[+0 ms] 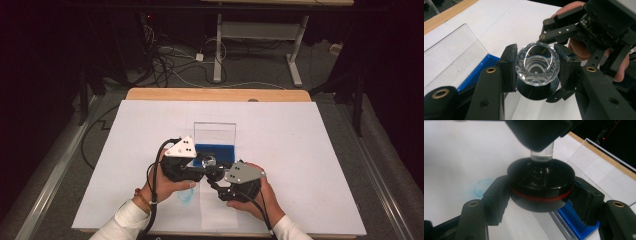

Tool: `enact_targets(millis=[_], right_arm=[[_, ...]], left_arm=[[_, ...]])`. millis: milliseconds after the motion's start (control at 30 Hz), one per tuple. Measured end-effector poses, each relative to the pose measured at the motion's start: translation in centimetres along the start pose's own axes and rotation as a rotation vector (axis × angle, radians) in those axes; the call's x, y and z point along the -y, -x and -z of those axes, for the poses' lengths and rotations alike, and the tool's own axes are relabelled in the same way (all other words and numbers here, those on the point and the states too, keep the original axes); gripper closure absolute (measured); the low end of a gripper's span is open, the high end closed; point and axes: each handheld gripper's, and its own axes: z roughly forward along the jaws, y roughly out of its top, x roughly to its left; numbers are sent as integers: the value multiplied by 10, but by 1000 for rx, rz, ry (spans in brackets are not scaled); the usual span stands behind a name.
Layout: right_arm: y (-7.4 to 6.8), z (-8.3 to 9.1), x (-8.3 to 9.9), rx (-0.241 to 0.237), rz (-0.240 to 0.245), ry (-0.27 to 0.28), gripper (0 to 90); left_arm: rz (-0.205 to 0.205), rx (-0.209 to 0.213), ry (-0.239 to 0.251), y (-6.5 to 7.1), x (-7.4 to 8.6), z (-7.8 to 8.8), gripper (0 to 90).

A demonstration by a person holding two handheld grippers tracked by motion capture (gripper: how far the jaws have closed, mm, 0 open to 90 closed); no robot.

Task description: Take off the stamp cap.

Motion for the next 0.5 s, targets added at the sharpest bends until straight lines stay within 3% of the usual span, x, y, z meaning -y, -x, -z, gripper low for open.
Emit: enact_targets(millis=[500], right_arm=[[-2,1,0,-8,14,-34,386]], left_arm=[[-1,12,1,1,1,-1,544]])
